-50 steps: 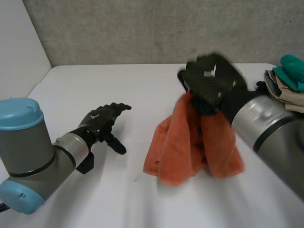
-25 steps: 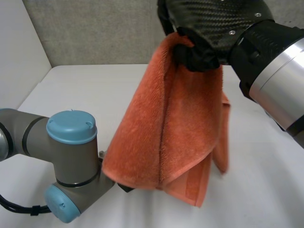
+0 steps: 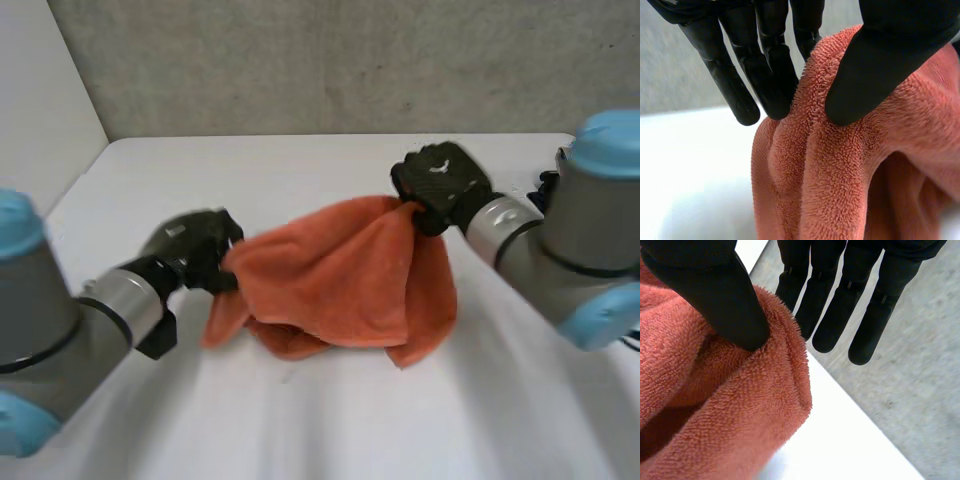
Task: Fold the laundry.
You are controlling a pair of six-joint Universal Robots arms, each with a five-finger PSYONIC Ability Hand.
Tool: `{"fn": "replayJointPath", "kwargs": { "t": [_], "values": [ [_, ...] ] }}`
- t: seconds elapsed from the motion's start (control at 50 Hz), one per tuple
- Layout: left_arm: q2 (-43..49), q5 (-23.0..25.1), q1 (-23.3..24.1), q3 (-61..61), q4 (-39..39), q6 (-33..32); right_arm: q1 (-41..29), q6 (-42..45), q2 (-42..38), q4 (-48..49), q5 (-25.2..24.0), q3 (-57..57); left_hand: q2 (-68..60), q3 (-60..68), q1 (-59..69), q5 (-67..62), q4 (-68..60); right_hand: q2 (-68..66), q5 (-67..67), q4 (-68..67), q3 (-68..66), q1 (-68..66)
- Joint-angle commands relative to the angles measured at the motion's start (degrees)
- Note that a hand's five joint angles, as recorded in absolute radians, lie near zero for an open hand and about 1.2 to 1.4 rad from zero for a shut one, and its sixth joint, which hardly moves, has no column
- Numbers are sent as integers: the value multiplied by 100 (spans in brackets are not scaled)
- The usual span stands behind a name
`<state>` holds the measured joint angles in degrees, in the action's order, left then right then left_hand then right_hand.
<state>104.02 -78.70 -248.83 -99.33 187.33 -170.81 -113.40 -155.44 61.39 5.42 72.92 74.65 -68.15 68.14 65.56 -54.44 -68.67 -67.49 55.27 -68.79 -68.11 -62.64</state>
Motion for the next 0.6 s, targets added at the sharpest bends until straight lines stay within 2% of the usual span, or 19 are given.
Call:
{"fn": "replayJointPath", "kwargs": {
  "t": [0.02, 0.04, 0.06, 0.08, 0.1, 0.14, 0.16, 0.28, 0.38, 0.44, 0.52, 0.6],
  "values": [
    [1462, -804, 150, 818, -3, -893, -226, -153, -1418, 653, 521, -1013, -1185, 1186, 1444, -1556, -1133, 1565, -1343, 1695, 1627, 1080],
    [1542, -883, 150, 914, -3, -910, -270, -171, -1506, 723, 635, -1084, -1170, 1172, 1429, -1541, -1119, 2943, -2720, 3073, 3005, 2457],
    [1569, -988, 150, 1072, -12, -884, -322, -197, -1585, 802, 827, -1206, 845, -844, -586, 474, 897, 4522, -4300, 4652, 4584, 4037],
    [1560, -1006, 150, 1143, -21, -858, -340, -197, -1586, 829, 942, -1242, 2281, -2279, -2022, 1910, 2332, 5054, -4832, 5184, 5116, 4569],
    [1525, -998, 150, 1187, -30, -823, -375, -197, -1577, 838, 1065, -1260, 3194, -3193, -2936, 2824, 3246, 5542, -5320, 5672, 5604, 5057],
    [1316, -893, 133, 1214, -82, -727, -428, -232, -1403, 777, 1311, -1225, 5444, -5443, -5186, 5074, 5496, 5749, -5527, 5879, 5811, 5264],
    [1210, -849, 124, 1197, -100, -717, -455, -241, -1297, 733, 1382, -1181, 5740, -5739, -5482, 5370, 5792, 5749, -5527, 5879, 5811, 5264],
    [208, -541, 36, 784, -275, -664, -402, -346, -269, 118, 1550, -619, 5815, -5814, -5556, 5444, 5867, 5749, -5527, 5879, 5811, 5264],
    [-565, -366, -157, 65, -442, -813, -157, -653, 609, -1075, 1532, 4, 5815, -5814, -5556, 5444, 5867, 5749, -5527, 5879, 5811, 5264],
    [-707, -313, -289, -261, -548, -998, -42, -856, 866, -1622, 1497, 268, 5812, -5810, -5553, 5441, 5863, 5749, -5527, 5879, 5811, 5264],
    [-681, -207, -526, -762, -776, -1603, 28, -1085, 1173, -2281, 1112, 944, 5593, -5591, -5334, 5222, 5644, 5499, -5277, 5629, 5561, 5014],
    [-445, -172, -684, -983, -821, -2086, 29, -1032, 1235, -2169, 568, 1550, 5139, -5138, -4881, 4769, 5191, 5044, -4822, 5174, 5107, 4559]
  ]
}}
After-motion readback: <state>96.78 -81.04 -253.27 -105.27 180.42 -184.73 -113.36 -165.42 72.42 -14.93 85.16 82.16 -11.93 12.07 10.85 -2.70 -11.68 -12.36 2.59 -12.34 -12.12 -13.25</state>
